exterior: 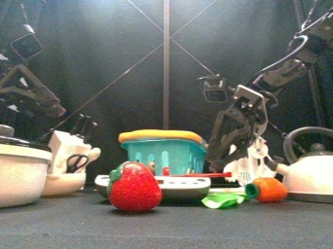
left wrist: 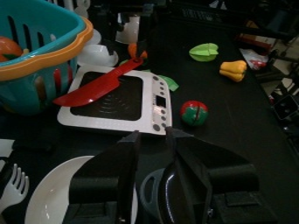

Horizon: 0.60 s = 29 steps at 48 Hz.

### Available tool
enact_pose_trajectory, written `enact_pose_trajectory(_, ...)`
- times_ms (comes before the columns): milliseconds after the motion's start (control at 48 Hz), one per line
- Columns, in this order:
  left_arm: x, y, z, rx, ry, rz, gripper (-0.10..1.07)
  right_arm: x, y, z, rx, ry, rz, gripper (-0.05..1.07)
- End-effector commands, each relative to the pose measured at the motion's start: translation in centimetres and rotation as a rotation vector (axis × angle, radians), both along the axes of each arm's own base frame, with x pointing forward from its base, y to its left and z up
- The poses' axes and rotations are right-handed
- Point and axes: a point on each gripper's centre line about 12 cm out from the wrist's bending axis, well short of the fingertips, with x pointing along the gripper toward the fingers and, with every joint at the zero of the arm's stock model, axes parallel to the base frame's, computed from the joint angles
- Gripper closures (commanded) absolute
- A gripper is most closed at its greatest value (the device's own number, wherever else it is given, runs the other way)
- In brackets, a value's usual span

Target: Grab red knife

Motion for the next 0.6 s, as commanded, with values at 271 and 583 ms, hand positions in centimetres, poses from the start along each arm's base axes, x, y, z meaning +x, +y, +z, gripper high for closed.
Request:
enact_pose_trajectory(271,0.3,0.0,0.4,-0.014,-0.011,0.012,0.25,2.1,0.1,0.1,-0.030,0.053,0.050,0.09)
enact_pose_trajectory(583,0.3,0.0,0.4,-0.014,-0.011,0.011,0.25,2.3,0.3,0.3,-0.036,0.068,0.062,0.28)
